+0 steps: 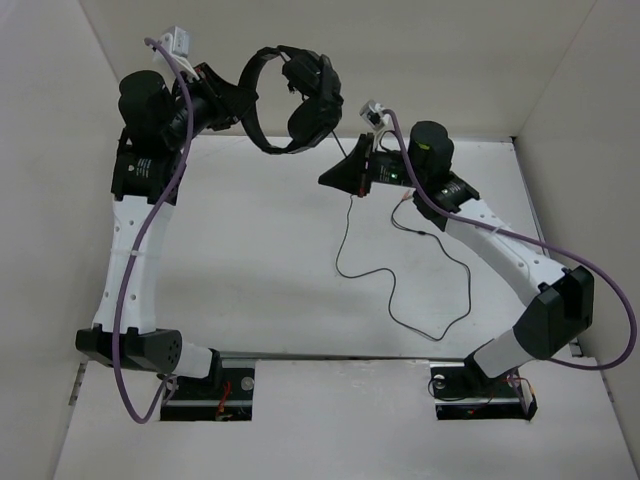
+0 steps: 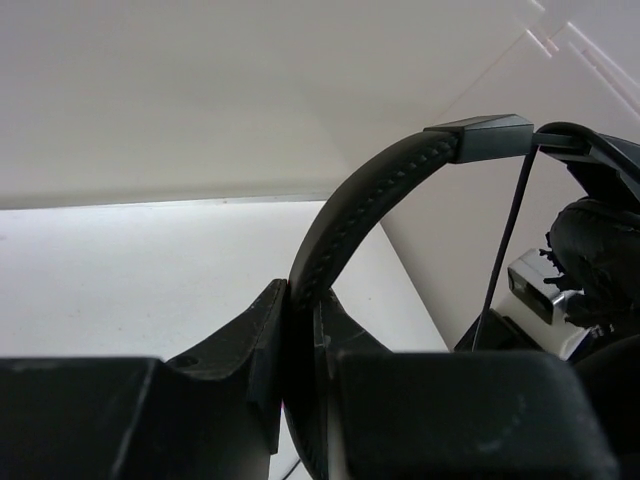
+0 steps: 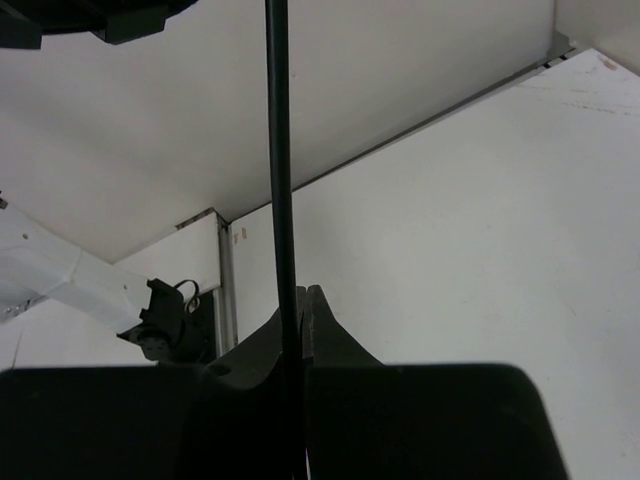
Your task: Wrap the headphones
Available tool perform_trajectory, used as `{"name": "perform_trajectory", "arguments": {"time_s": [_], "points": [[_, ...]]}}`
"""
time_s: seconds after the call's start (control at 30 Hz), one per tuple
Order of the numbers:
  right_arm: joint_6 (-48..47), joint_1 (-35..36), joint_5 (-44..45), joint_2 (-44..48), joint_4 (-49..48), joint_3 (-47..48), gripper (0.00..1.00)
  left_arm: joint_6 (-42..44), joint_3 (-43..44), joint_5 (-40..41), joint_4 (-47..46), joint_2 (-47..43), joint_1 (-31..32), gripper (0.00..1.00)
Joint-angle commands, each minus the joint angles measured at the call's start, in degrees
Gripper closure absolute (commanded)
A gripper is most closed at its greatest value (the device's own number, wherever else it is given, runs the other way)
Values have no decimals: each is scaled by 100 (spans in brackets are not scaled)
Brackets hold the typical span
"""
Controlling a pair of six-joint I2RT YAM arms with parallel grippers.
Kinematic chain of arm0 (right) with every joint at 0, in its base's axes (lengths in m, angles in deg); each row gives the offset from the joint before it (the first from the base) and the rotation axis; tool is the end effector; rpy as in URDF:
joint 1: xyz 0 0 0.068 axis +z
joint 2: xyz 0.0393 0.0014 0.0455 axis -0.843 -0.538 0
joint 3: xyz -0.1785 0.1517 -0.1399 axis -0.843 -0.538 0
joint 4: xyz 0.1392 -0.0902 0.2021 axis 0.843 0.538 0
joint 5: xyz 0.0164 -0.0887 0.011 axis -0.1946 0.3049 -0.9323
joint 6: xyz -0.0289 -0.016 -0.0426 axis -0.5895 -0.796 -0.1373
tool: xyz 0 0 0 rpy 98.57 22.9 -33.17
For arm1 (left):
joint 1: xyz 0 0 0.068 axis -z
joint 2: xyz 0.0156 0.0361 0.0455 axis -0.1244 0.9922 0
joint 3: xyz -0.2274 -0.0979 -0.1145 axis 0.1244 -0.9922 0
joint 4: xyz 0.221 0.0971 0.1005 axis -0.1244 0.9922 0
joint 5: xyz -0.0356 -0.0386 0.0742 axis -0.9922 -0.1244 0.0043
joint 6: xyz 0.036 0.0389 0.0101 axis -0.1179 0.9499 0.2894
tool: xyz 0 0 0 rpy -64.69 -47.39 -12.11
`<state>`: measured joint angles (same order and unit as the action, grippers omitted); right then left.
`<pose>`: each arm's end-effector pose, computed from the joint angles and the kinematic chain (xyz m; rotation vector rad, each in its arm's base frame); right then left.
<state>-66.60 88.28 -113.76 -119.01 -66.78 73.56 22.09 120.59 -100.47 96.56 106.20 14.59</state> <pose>0.2916 0.2038 0.4116 -0.8258 1.5220 1.2971 0.2758 -0.0525 0.5425 0.1319 1.5048 -0.8482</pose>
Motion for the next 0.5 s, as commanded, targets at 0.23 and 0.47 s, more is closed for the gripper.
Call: {"name": "perform_trajectory", "arguments": {"time_s": [0.23, 0.47], "points": [[108, 279, -307, -113, -33, 226, 93, -866, 289, 821, -1029, -7, -230, 100], [301, 524, -658, -262, -103, 305, 83, -910, 421, 1287, -986, 256, -239, 100]]}}
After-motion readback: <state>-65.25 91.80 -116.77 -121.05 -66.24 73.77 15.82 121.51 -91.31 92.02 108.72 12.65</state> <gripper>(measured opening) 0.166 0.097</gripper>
